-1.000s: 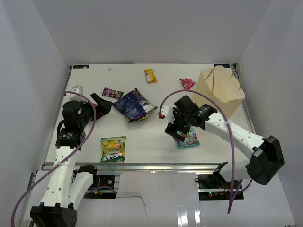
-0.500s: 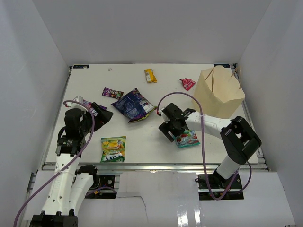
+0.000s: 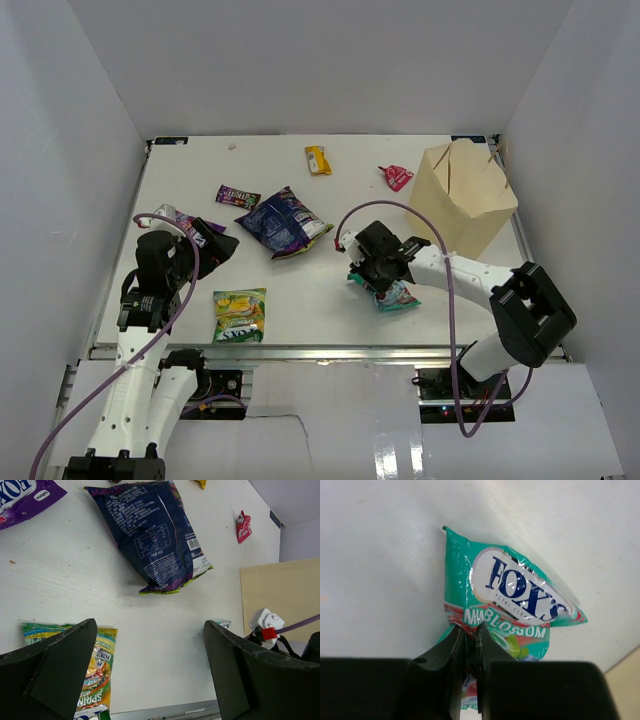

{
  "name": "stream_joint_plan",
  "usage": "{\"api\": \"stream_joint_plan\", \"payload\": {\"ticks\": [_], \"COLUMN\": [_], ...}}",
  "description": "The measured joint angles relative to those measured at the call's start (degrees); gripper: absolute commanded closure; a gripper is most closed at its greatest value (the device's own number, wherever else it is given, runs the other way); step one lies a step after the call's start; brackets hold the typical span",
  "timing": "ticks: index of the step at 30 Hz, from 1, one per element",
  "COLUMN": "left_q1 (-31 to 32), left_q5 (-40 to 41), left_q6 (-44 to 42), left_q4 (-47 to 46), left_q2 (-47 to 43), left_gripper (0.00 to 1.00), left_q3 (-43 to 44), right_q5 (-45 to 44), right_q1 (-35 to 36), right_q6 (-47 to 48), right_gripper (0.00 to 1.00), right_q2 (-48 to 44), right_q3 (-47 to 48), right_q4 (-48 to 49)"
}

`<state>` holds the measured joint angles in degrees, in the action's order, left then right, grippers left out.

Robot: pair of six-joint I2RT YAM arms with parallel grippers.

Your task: Place the snacks into the paper bag

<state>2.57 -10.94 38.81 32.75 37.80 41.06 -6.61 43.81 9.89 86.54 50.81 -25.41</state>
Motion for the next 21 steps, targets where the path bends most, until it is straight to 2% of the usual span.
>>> {"api": "stream_joint_plan", "payload": {"ticks": [3, 6, 9, 12, 16, 21], "left_q1": [0.02, 0.0, 0.0, 0.0, 0.02, 0.0], "left_q5": [-0.04, -0.31, -0.63, -0.81, -1.16, -1.88], "left_q6": [-0.22, -0.44, -0.46, -0.44, -0.42, -0.5], "left_q4": [-0.02, -0.17, -0.2, -0.31, -0.79, -1.95], "left_q2": [0.0, 0.0, -0.15, -0.68, -1.11, -0.09], "left_gripper": [0.02, 0.02, 0.02, 0.02, 0.02, 0.02], "left_q3": [0.0, 0.0, 0.0, -0.2, -0.52, -0.96], "right_q5": [12.9, 29.16, 41.27, 51.63, 60.26, 65.68], "right_q1": [-2.34, -9.81, -18.32, -24.74, -29.22, -38.53], "right_q6": [7.5, 17.77, 26.03, 31.23, 31.01, 18.23], "right_gripper": [0.92, 0.92, 0.92, 0.92, 0.92, 0.92], "right_q2": [-3.28, -7.72, -10.16, -10.01, -9.9, -10.49], "right_q3": [0.81, 5.03, 13.77, 27.02, 41.55, 52.98], "right_q4": [-4.13, -10.8, -16.46, -22.05, -24.24, -13.68]}}
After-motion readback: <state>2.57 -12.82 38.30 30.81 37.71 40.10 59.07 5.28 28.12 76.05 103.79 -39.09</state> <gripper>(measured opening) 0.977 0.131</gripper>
